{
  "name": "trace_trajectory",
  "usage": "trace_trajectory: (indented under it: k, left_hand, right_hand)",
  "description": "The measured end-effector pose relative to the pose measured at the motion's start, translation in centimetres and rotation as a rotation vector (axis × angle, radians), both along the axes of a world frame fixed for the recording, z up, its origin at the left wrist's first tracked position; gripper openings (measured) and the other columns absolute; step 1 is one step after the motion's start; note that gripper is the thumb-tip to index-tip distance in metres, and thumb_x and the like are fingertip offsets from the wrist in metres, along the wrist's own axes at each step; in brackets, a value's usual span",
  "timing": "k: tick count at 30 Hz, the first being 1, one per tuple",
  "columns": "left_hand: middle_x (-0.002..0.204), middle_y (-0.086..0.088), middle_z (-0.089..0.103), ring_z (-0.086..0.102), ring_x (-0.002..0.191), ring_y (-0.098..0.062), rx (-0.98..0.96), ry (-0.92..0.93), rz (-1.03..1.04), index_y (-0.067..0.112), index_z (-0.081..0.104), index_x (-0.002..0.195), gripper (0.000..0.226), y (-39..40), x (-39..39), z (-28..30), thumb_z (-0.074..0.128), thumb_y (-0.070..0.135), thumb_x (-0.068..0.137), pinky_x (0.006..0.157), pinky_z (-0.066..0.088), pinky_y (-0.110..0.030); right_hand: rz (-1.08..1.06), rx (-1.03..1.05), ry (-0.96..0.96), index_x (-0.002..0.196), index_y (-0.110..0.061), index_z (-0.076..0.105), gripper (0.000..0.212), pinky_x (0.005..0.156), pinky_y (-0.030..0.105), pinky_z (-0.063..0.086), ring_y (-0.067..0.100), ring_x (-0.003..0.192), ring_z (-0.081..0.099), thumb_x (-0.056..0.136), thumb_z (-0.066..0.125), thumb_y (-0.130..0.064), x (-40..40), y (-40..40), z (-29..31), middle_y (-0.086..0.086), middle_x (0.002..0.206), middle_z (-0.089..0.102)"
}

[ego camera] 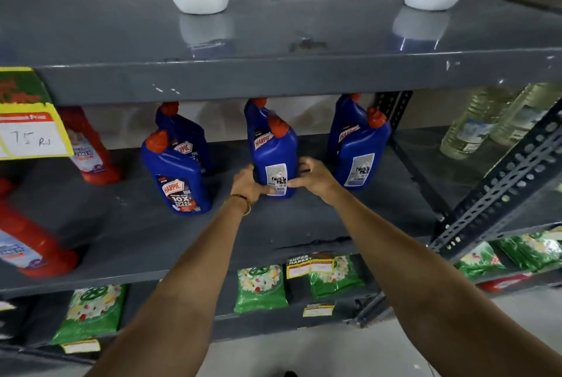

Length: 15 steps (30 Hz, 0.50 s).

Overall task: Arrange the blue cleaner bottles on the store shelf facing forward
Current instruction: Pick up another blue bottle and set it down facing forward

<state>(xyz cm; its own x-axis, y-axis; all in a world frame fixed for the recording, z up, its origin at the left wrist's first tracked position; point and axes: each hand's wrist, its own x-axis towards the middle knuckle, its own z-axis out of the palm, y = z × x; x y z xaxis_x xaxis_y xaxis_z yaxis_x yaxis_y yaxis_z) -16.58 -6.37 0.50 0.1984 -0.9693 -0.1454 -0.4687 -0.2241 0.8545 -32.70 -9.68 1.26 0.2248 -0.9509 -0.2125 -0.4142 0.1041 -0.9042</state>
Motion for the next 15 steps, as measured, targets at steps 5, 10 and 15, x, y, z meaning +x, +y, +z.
trace_trajectory:
  k: [5, 10, 15]
  left_hand:
    - [0.125, -0.02, 0.061, 0.059, 0.113, -0.031, -0.03, 0.003, 0.03, -0.001, 0.05, 0.123, 0.066, -0.4, -0.2, -0.5, 0.079, -0.004, 0.063, 0.099, 0.047, -0.04]
    - [0.122, -0.018, 0.063, 0.061, 0.111, -0.032, -0.086, 0.055, 0.025, 0.002, 0.052, 0.121, 0.069, 0.4, -0.1, -0.7, 0.082, -0.002, 0.059, 0.095, 0.05, -0.042]
    - [0.111, -0.014, 0.068, 0.065, 0.097, -0.028, -0.223, -0.008, 0.101, 0.006, 0.053, 0.108, 0.063, 1.5, -0.4, -1.2, 0.087, 0.019, 0.057, 0.082, 0.056, -0.043]
  right_hand:
    - [-0.025, -0.04, 0.001, 0.121, -0.004, 0.05, 0.056, 0.094, 0.042, 0.051, 0.029, 0.109, 0.06, 0.07, 0.075, -0.003, 0.3, -0.4, -0.9, 0.017, 0.12, 0.061]
    - [-0.021, -0.044, -0.066, 0.127, -0.001, 0.049, 0.054, 0.098, 0.044, 0.049, 0.032, 0.113, 0.059, 0.076, 0.068, 0.0, 0.2, -0.4, -1.2, 0.021, 0.125, 0.06]
    - [-0.004, -0.075, -0.231, 0.134, -0.003, 0.044, 0.055, 0.098, 0.036, 0.048, 0.025, 0.114, 0.058, 0.082, 0.06, 0.006, -0.2, 0.3, -0.1, 0.016, 0.128, 0.059]
